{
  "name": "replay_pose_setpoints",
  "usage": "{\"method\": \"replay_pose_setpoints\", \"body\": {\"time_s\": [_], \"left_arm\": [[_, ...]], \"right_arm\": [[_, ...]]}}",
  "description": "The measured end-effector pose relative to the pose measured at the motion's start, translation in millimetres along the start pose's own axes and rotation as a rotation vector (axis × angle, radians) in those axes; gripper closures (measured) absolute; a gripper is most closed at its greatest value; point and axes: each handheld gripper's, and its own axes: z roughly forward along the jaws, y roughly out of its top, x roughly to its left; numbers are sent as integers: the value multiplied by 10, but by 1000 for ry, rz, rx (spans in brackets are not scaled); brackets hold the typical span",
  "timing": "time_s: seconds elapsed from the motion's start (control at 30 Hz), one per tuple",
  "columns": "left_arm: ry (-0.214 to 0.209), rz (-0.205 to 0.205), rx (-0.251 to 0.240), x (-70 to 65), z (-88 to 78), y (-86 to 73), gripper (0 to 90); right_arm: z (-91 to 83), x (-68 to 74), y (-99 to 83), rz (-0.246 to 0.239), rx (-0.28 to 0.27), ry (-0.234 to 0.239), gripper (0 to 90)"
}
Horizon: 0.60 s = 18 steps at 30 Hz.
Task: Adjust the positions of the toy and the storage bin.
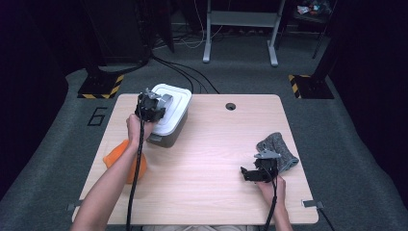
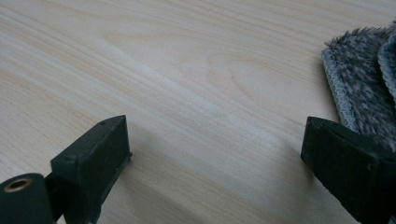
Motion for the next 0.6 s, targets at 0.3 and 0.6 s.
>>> {"method": "replay_pose_setpoints", "body": {"time_s": [0.3,0.6], "left_arm": [[-59,44,-17,-22,3,7,667],[-106,46,-18,23,13,10,668]], "right_arm": [[0,-1,0,0,0,0,72],[1,-1,0,0,0,1,72]]}}
